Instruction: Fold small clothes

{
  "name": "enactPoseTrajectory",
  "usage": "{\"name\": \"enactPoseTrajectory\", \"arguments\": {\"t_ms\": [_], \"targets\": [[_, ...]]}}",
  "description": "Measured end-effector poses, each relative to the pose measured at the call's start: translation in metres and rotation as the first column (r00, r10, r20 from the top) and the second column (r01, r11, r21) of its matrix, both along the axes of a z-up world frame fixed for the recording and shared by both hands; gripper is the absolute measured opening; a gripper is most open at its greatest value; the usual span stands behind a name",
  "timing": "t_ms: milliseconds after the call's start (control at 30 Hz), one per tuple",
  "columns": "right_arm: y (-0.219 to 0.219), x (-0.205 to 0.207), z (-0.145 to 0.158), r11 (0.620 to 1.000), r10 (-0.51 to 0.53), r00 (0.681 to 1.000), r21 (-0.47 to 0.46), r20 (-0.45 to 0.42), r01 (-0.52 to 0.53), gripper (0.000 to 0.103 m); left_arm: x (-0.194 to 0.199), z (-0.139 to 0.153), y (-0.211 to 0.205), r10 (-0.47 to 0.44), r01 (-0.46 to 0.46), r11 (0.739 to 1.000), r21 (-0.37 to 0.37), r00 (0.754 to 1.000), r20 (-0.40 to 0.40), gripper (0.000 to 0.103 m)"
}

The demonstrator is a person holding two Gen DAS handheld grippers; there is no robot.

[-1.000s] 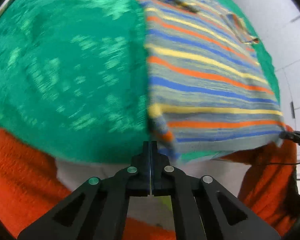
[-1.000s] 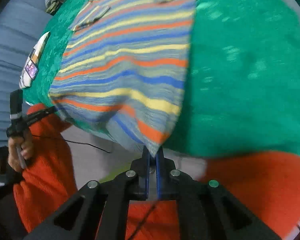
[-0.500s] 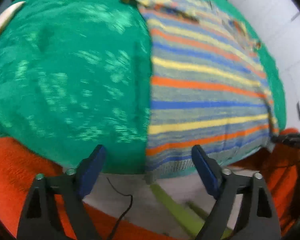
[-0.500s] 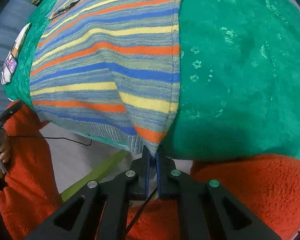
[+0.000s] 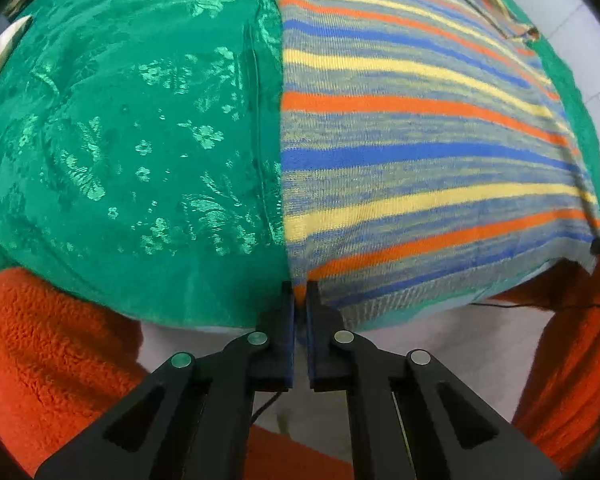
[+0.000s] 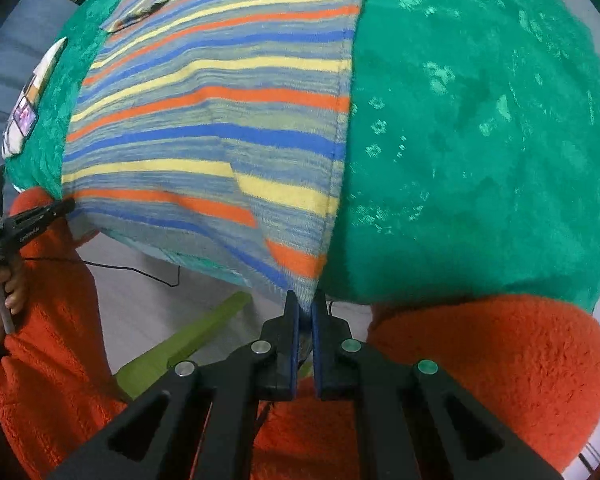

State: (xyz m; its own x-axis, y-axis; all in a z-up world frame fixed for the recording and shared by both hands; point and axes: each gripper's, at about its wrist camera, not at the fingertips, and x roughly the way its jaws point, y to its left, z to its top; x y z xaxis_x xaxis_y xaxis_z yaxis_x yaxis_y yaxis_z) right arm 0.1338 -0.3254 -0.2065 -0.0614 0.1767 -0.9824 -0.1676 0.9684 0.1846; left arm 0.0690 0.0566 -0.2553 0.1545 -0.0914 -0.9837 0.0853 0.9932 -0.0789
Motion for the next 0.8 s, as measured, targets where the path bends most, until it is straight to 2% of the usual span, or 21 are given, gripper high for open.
{"name": "enactPoseTrajectory", "arguments": {"t_ms": [100, 267, 300, 367, 400, 467, 500, 533, 567, 667, 700, 767, 800], "targets": [[0.002, 0.003, -0.013, 1.000, 0.004, 1.000, -0.025, -0.025, -0.005, 0.005, 0.001, -0.009, -0.010, -0.020, 0.021, 0.998, 0.052, 1.000, -0.014, 0.002], [0.005, 0.005, -0.030, 0.998, 0.002, 0.999, -0.055, -0.047, -0.005, 0.005, 0.002, -0.012, -0.023, -0.035, 0.036, 0.995, 0.093, 0.999, -0.013, 0.004], [0.005, 0.006, -0.029, 0.998, 0.000, 0.999, -0.057, -0.041, -0.002, 0.005, -0.001, -0.011, -0.023, -0.037, 0.038, 0.994, 0.098, 0.999, -0.008, 0.006], [0.004, 0.007, -0.027, 0.999, -0.009, 0.999, -0.052, -0.036, 0.007, 0.006, 0.005, -0.008, -0.034, -0.024, 0.025, 0.993, 0.112, 1.000, -0.012, 0.021], [0.002, 0.007, -0.024, 0.999, -0.013, 0.999, -0.043, -0.029, 0.012, 0.013, 0.003, -0.004, -0.029, -0.013, 0.015, 0.992, 0.125, 1.000, -0.012, 0.024], [-0.002, 0.005, -0.007, 0.999, -0.038, 0.999, -0.033, 0.022, 0.038, 0.039, -0.005, 0.013, -0.023, -0.005, 0.002, 0.988, 0.157, 1.000, 0.019, 0.038], [-0.005, 0.003, 0.005, 0.999, -0.050, 0.997, -0.018, 0.060, 0.051, 0.055, -0.009, 0.026, -0.020, 0.001, -0.010, 0.986, 0.169, 0.999, 0.050, 0.043], [-0.008, 0.000, 0.020, 0.998, -0.066, 0.991, 0.005, 0.113, 0.066, 0.060, -0.012, 0.043, -0.016, 0.011, -0.028, 0.984, 0.178, 0.995, 0.095, 0.055], [-0.011, -0.003, 0.032, 0.997, -0.080, 0.983, 0.023, 0.163, 0.077, 0.060, -0.011, 0.063, -0.014, 0.014, -0.042, 0.982, 0.183, 0.989, 0.150, 0.065], [-0.017, -0.014, 0.072, 0.995, -0.097, 0.932, 0.002, 0.348, 0.103, 0.067, 0.011, 0.110, -0.022, -0.035, -0.025, 0.980, 0.195, 0.955, 0.296, 0.071], [-0.017, -0.017, 0.078, 0.994, -0.099, 0.916, -0.012, 0.389, 0.112, 0.068, 0.029, 0.128, -0.033, -0.079, 0.009, 0.981, 0.195, 0.931, 0.357, 0.074], [-0.018, -0.018, 0.083, 0.990, -0.127, 0.887, -0.001, 0.445, 0.142, 0.068, 0.061, 0.143, -0.053, -0.161, 0.075, 0.975, 0.208, 0.886, 0.435, 0.088], [-0.020, -0.013, 0.082, 0.987, -0.152, 0.879, 0.020, 0.451, 0.160, 0.068, 0.082, 0.144, -0.059, -0.209, 0.118, 0.968, 0.220, 0.866, 0.455, 0.091]]}}
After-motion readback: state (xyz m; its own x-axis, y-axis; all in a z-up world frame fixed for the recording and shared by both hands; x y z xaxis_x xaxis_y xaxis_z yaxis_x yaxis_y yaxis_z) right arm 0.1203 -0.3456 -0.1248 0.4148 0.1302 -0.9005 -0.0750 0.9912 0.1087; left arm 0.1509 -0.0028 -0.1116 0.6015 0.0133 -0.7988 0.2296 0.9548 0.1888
